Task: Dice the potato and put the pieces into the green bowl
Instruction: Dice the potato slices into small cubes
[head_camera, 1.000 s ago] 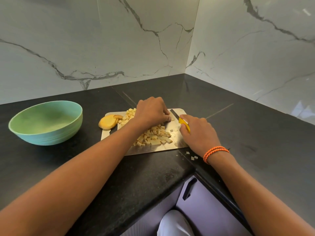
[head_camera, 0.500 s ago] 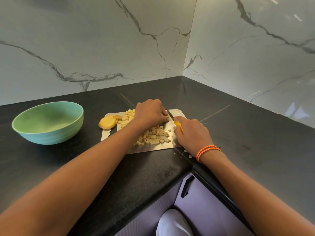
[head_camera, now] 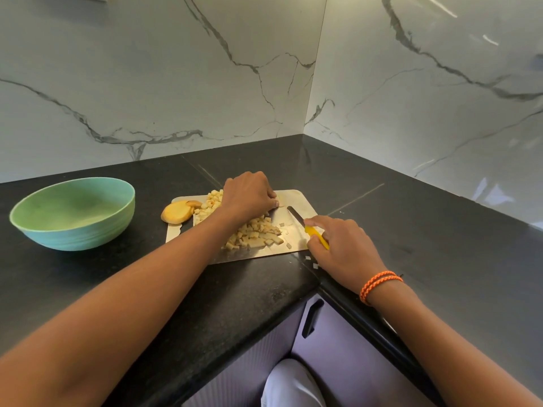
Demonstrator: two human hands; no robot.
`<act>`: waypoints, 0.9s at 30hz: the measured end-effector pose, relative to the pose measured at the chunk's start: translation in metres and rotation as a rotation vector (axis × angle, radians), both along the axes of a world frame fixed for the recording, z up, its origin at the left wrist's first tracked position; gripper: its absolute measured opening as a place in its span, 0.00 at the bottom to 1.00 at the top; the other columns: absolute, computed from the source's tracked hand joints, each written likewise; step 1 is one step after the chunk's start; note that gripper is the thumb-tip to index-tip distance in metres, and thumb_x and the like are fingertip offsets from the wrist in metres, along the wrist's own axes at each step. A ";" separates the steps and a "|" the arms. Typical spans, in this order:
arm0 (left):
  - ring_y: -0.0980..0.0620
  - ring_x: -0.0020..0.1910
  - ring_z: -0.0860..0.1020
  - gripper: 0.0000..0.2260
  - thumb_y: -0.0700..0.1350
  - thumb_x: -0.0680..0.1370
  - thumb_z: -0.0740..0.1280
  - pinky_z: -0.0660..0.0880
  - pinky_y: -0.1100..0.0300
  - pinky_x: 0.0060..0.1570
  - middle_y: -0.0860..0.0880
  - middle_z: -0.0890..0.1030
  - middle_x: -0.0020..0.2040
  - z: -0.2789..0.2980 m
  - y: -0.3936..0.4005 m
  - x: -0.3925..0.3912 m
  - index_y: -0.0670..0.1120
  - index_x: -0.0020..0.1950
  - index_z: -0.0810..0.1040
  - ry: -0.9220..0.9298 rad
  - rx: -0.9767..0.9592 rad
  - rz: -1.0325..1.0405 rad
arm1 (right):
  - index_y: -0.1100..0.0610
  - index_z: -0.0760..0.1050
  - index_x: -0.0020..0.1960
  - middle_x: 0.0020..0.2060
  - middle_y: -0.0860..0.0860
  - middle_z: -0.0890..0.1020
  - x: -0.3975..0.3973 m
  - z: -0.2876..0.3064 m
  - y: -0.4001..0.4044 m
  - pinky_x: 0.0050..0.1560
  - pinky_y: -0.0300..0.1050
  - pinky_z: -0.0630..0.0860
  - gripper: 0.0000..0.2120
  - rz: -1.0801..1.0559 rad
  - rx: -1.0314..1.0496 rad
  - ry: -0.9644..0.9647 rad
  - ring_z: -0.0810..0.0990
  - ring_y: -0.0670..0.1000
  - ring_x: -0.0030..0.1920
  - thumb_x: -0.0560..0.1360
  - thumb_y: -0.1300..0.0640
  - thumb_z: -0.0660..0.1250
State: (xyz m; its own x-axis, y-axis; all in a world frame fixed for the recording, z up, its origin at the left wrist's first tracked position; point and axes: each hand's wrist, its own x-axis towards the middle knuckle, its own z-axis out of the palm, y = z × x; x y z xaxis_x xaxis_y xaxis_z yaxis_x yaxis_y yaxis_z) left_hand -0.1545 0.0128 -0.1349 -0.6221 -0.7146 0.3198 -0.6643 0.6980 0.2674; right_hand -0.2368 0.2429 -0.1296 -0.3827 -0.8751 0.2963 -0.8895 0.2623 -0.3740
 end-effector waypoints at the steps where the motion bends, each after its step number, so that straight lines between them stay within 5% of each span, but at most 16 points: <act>1: 0.54 0.44 0.81 0.13 0.58 0.78 0.76 0.82 0.48 0.54 0.56 0.88 0.53 0.000 0.000 0.000 0.53 0.57 0.89 0.003 0.010 -0.001 | 0.47 0.75 0.71 0.38 0.47 0.78 0.000 0.001 -0.001 0.41 0.45 0.76 0.18 0.000 -0.014 -0.004 0.73 0.46 0.35 0.81 0.50 0.61; 7: 0.56 0.36 0.80 0.12 0.57 0.77 0.77 0.77 0.61 0.35 0.56 0.87 0.45 0.001 0.000 0.000 0.50 0.53 0.90 0.056 0.026 0.026 | 0.47 0.73 0.73 0.39 0.51 0.83 -0.003 0.002 -0.028 0.44 0.51 0.81 0.20 -0.054 -0.141 0.021 0.78 0.51 0.37 0.81 0.51 0.60; 13: 0.56 0.39 0.80 0.12 0.58 0.76 0.77 0.76 0.60 0.35 0.57 0.87 0.45 -0.001 -0.003 0.002 0.52 0.52 0.90 0.065 0.016 0.037 | 0.45 0.73 0.73 0.51 0.55 0.85 -0.005 0.000 -0.061 0.49 0.55 0.82 0.21 -0.052 -0.055 0.034 0.81 0.55 0.43 0.80 0.49 0.60; 27: 0.56 0.38 0.80 0.11 0.58 0.76 0.76 0.74 0.60 0.34 0.57 0.87 0.44 -0.003 0.000 0.003 0.52 0.50 0.90 0.063 -0.019 0.050 | 0.49 0.74 0.72 0.56 0.55 0.82 0.006 -0.002 -0.056 0.52 0.52 0.78 0.20 0.007 0.014 0.078 0.80 0.57 0.53 0.81 0.51 0.61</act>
